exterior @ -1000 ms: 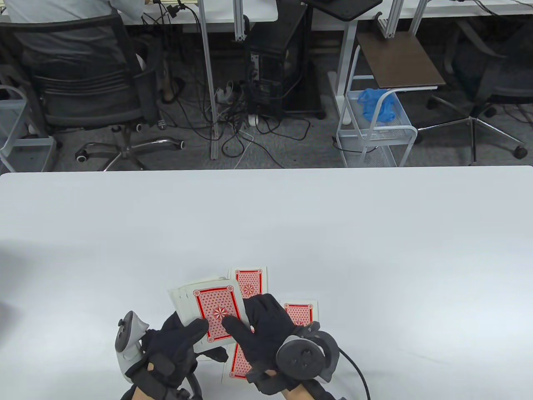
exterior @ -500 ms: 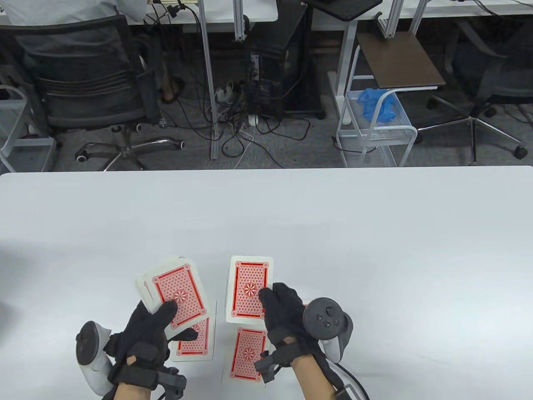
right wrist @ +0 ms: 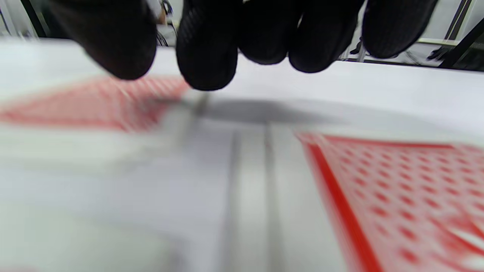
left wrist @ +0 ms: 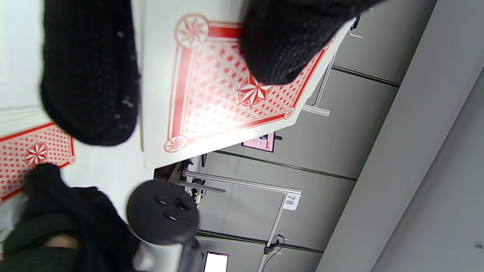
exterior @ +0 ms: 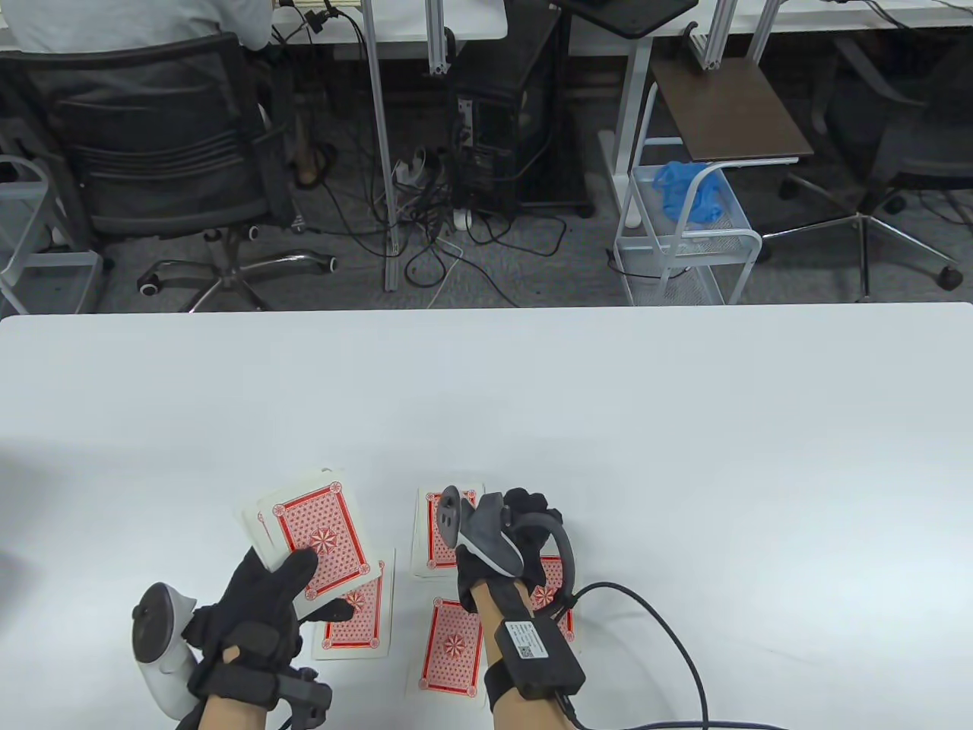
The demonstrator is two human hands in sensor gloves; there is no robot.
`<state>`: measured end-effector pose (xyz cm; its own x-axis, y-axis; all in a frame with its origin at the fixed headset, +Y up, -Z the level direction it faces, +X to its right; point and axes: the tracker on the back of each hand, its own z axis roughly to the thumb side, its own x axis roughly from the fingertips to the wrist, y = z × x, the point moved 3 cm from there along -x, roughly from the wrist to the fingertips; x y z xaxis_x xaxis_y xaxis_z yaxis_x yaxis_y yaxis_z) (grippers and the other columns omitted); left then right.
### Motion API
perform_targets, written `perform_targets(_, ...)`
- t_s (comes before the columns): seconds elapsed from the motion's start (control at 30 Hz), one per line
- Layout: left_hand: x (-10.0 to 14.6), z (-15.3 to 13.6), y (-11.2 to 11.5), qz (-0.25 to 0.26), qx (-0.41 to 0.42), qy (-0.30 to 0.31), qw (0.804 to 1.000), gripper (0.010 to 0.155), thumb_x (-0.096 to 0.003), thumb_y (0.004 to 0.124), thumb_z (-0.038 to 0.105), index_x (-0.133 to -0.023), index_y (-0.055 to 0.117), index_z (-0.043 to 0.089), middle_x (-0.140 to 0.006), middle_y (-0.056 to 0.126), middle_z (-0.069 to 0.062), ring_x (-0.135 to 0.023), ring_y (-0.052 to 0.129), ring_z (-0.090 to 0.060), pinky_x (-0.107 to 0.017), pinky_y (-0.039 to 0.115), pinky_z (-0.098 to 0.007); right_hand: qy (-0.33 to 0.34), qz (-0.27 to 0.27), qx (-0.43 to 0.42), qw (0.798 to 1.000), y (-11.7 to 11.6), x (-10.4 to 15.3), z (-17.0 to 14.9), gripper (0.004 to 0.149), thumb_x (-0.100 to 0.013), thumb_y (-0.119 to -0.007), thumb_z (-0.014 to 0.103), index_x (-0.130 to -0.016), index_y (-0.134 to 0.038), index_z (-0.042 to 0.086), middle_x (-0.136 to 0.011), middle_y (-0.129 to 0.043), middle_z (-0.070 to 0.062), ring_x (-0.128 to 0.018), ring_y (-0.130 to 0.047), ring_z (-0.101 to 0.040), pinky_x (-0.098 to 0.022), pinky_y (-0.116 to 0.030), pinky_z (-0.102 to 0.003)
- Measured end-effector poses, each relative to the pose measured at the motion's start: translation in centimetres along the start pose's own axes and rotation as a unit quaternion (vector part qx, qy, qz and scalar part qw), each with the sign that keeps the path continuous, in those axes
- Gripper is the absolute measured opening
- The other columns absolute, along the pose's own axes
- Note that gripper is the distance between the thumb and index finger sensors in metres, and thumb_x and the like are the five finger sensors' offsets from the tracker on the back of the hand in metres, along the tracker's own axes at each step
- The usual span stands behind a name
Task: Four-player card dealing with fan arrangement
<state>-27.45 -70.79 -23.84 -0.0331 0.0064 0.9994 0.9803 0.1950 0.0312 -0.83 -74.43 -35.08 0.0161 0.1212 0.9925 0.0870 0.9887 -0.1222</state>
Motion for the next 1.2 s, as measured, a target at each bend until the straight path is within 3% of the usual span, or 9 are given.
perform_targets(0.1,0.0,-0.2,0.6,-0.006,-0.010,-0.009,1.000,0.052,-0.0532,0.085,0.034,-0.103,0.074,0.024,-0.100,0.094,-0.002,-0.080,0.107,-0.037,-0.033,0.102,-0.047,0.081,-0.077,-0.202,0.973,3.2,2.1,0.8,0.051,-0.062,-0.059,0.040,-0.097,-0.079,0.010,-0.077,-0.089,-0.015,-0.067,-0.092,-0.044,-0.048,-0.077,-0.064)
perform_targets(0.23,0.0,-1.0,2.2,-0.037,0.001,-0.023,0.999,0.052,-0.0535,0.085,0.035,-0.103,0.073,0.024,-0.100,0.094,-0.001,-0.081,0.108,-0.037,-0.034,0.103,-0.046,0.159,-0.172,-0.445,0.865,6.8,7.4,1.0,0.066,-0.061,-0.048,0.045,-0.099,-0.077,-0.002,-0.066,-0.097,-0.015,-0.046,-0.102,-0.040,-0.031,-0.084,-0.058)
perform_targets(0.4,0.1,-0.8,4.7,-0.101,0.035,-0.019,0.994,0.053,-0.0512,0.089,0.033,-0.102,0.075,0.027,-0.099,0.096,0.002,-0.079,0.110,-0.034,-0.033,0.104,-0.045,0.242,-0.170,-0.325,0.898,8.2,11.7,1.0,0.077,-0.059,-0.062,0.062,-0.106,-0.059,0.000,-0.082,-0.084,-0.017,-0.059,-0.095,-0.041,-0.041,-0.081,-0.060)
perform_targets(0.5,0.4,-0.7,6.2,-0.130,0.033,-0.021,0.991,0.052,-0.0498,0.092,0.032,-0.100,0.077,0.029,-0.097,0.098,0.005,-0.078,0.111,-0.033,-0.033,0.105,-0.045,0.237,-0.228,-0.230,0.916,8.0,13.1,0.1,0.074,-0.057,-0.067,0.063,-0.101,-0.061,0.004,-0.077,-0.084,-0.010,-0.060,-0.095,-0.035,-0.044,-0.082,-0.060)
perform_targets(0.77,0.4,-1.8,7.6,-0.136,0.012,-0.020,0.990,0.052,-0.0501,0.092,0.034,-0.100,0.077,0.030,-0.098,0.097,0.005,-0.078,0.111,-0.032,-0.033,0.105,-0.043,0.245,-0.280,-0.266,0.889,8.1,14.3,-1.5,0.046,-0.054,-0.078,0.045,-0.084,-0.073,0.011,-0.059,-0.086,0.001,-0.051,-0.097,-0.025,-0.044,-0.085,-0.056)
perform_targets(0.93,0.3,-2.3,7.6,-0.147,0.037,-0.023,0.988,0.052,-0.0510,0.090,0.036,-0.101,0.076,0.029,-0.099,0.096,0.005,-0.079,0.110,-0.033,-0.034,0.104,-0.043,0.245,-0.242,-0.344,0.874,7.7,13.9,-2.3,0.041,-0.056,-0.077,0.037,-0.086,-0.077,0.010,-0.063,-0.091,-0.002,-0.056,-0.099,-0.028,-0.046,-0.084,-0.058)
perform_targets(1.03,0.2,-2.6,7.2,-0.145,0.076,-0.034,0.986,0.052,-0.0514,0.089,0.036,-0.101,0.075,0.030,-0.099,0.096,0.005,-0.079,0.110,-0.032,-0.034,0.104,-0.043,0.257,-0.144,-0.472,0.831,7.0,12.4,-3.5,0.041,-0.060,-0.070,0.033,-0.092,-0.079,0.008,-0.073,-0.097,-0.006,-0.065,-0.099,-0.034,-0.050,-0.082,-0.061)
perform_targets(1.13,0.2,-2.1,6.2,-0.125,0.117,-0.028,0.985,0.052,-0.0523,0.089,0.036,-0.102,0.075,0.029,-0.099,0.096,0.005,-0.080,0.110,-0.031,-0.035,0.104,-0.042,0.242,-0.035,-0.645,0.724,5.8,10.7,-5.9,0.047,-0.065,-0.057,0.033,-0.092,-0.080,0.001,-0.075,-0.097,-0.014,-0.068,-0.095,-0.043,-0.052,-0.075,-0.067)
perform_targets(1.2,0.2,-1.5,5.2,-0.102,0.114,-0.015,0.988,0.052,-0.0528,0.088,0.036,-0.102,0.074,0.030,-0.100,0.095,0.005,-0.080,0.109,-0.031,-0.036,0.104,-0.042,0.181,-0.040,-0.683,0.707,5.0,10.0,-8.3,0.046,-0.067,-0.052,0.035,-0.082,-0.082,0.004,-0.065,-0.095,-0.014,-0.068,-0.092,-0.048,-0.052,-0.072,-0.070)
